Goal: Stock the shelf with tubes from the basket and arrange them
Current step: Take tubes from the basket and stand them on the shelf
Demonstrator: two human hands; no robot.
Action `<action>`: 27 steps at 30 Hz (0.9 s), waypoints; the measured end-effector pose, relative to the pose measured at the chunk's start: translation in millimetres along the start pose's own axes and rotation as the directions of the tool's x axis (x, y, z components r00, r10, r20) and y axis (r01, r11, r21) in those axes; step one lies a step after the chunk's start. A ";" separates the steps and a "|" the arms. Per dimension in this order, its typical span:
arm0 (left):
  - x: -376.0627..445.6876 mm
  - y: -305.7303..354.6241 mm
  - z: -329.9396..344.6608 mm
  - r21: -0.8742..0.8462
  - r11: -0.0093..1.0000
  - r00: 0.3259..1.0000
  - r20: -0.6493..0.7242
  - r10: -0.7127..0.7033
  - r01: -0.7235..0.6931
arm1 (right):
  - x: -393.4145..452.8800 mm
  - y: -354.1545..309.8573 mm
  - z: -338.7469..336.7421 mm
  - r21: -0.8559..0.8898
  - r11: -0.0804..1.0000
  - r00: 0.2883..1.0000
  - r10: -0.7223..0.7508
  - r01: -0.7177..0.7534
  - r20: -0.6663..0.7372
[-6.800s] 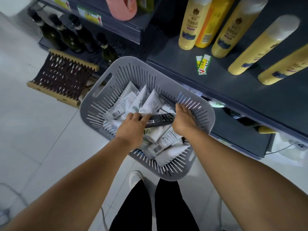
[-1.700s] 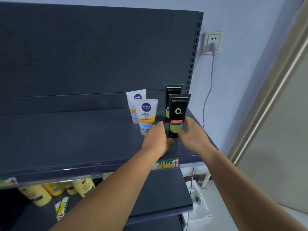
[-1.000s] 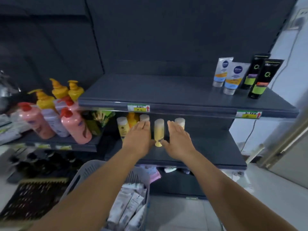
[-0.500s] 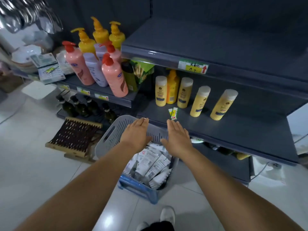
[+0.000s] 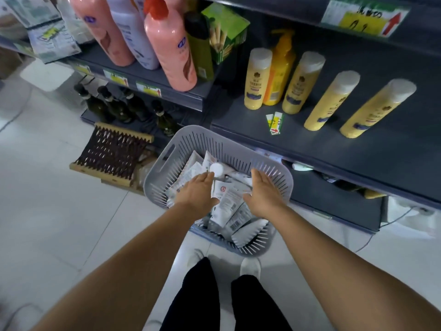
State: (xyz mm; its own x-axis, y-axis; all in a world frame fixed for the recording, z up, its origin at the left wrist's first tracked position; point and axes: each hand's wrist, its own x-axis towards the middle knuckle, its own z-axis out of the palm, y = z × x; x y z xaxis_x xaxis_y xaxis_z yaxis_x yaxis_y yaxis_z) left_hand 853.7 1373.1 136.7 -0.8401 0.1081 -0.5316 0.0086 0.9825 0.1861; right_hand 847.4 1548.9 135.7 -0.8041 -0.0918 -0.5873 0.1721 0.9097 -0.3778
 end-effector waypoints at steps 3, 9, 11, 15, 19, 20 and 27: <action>17.5 -5.0 13.6 -0.002 0.999 0.995 0.087 0.037 -0.037 | 13.3 0.9 22.6 0.037 0.996 0.997 0.075 -0.075 0.002; 49.8 -2.7 44.6 0.007 0.989 0.983 0.112 0.145 -0.146 | 38.0 2.2 61.0 0.114 0.969 0.976 0.216 -0.219 0.039; 62.1 -6.2 47.8 -0.006 0.986 0.984 0.070 0.166 -0.166 | 47.5 2.1 70.3 0.139 0.960 0.969 0.242 -0.245 0.036; 97.4 -19.0 43.2 0.019 0.983 0.983 0.009 0.183 -0.183 | 60.4 -4.2 86.1 0.168 0.955 0.968 0.233 -0.245 0.090; 126.6 -20.3 40.4 0.002 0.980 0.976 0.088 0.200 -0.201 | 66.9 -13.9 101.6 0.109 0.956 0.962 0.267 -0.272 0.058; 129.6 -18.6 40.5 -0.036 0.981 0.978 0.089 0.191 -0.188 | 68.4 -15.4 104.8 0.088 0.957 0.961 0.271 -0.275 0.048; 125.0 -27.5 42.4 -0.023 0.996 0.995 -0.032 0.089 -0.090 | 71.3 -31.7 115.3 0.148 0.945 0.956 0.292 -0.290 0.008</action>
State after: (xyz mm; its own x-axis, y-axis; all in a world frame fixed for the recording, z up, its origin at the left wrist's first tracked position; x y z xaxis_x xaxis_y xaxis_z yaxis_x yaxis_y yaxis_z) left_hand 771.5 1366.0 30.1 -0.8530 0.1904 -0.4859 0.0718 0.9650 0.2521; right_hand 850.2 1466.9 23.3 -0.7141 0.1749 -0.6779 0.4802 0.8270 -0.2924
